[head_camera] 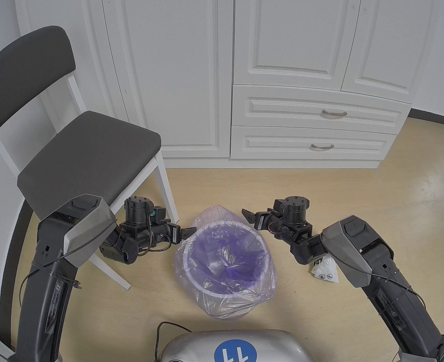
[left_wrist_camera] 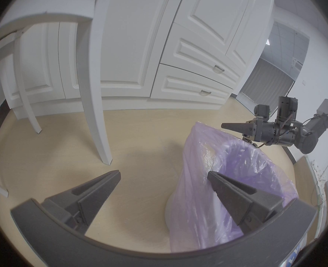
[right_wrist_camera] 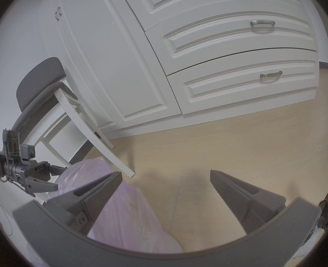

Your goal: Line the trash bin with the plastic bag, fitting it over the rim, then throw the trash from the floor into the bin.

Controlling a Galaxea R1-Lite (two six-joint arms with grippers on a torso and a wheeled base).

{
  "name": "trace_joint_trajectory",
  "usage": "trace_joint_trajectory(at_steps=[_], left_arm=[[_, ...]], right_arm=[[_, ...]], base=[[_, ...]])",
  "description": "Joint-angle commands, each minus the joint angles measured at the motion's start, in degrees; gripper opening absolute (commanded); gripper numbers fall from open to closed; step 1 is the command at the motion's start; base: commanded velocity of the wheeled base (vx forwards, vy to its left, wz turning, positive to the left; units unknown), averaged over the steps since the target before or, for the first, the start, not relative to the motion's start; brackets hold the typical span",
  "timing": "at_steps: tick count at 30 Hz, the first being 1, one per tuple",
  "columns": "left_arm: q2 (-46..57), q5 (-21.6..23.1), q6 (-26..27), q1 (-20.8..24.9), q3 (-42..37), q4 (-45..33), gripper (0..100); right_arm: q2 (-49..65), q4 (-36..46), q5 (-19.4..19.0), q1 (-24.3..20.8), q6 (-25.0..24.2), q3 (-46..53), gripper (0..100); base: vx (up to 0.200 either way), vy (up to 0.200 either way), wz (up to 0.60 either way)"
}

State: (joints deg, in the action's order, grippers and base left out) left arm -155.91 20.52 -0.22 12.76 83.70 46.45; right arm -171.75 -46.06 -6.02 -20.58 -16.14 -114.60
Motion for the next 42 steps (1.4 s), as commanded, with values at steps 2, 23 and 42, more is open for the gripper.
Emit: trace_joint_trajectory(at_steps=[2,23,42], left_arm=[[-3.6,-0.3,-0.2,-0.5,3.5,-0.1,100],[-3.4,-5.4,-0.1,-1.2,6.0,-10.9,100],[-1.7,-8.7,1.0,-0.8,2.2,-9.0,100]], right_arm=[[0.0,-0.1,0.0,0.3,0.1,0.0,100],[9.2,2.6,0.2,3.1,7.4,7.3,100],[31.4,15.6,1.0,5.2,43.0,50.9,100]], base=[[0.0,0.0,0.0],[0.0,0.0,0.0],[0.0,0.0,0.0]])
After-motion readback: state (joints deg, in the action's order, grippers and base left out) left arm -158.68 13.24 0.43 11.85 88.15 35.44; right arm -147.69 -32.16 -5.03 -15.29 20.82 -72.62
